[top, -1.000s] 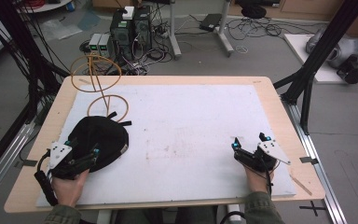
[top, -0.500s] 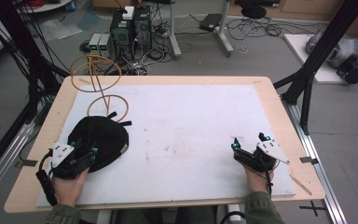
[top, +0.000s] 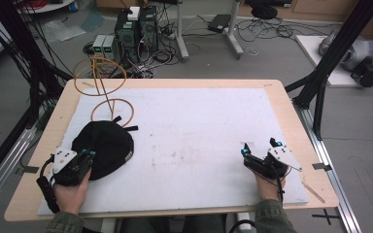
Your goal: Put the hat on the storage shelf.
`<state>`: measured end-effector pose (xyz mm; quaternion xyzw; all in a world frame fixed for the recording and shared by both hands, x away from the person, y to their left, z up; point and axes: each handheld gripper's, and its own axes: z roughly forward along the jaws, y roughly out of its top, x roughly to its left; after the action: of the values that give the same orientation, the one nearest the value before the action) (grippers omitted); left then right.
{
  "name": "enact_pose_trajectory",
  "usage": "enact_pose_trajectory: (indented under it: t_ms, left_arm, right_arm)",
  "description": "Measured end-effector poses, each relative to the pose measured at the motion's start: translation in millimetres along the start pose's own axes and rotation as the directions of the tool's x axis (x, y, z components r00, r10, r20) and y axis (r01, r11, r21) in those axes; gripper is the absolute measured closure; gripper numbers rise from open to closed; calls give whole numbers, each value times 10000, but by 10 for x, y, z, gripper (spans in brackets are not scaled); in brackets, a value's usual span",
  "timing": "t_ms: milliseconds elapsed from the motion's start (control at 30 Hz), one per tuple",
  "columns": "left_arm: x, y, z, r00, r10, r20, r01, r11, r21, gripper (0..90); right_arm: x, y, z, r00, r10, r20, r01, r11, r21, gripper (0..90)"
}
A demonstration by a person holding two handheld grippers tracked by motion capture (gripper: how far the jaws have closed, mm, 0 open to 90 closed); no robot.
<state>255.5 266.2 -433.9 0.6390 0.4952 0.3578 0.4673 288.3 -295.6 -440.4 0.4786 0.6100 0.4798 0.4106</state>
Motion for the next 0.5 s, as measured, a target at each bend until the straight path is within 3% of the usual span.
enact_pose_trajectory:
  t_ms: [367,500]
  left_arm:
    - [-20,4,-23,9996,299,-19,-299,9992,-255,872]
    - [-63,40,-63,9976,680,-121,-686,9960,-580,873]
  right_arm:
    - [7,0,-2,10000,84,-34,-84,10000,50,51]
    - [3,-2,3,10000,30,-59,-29,10000,66,51]
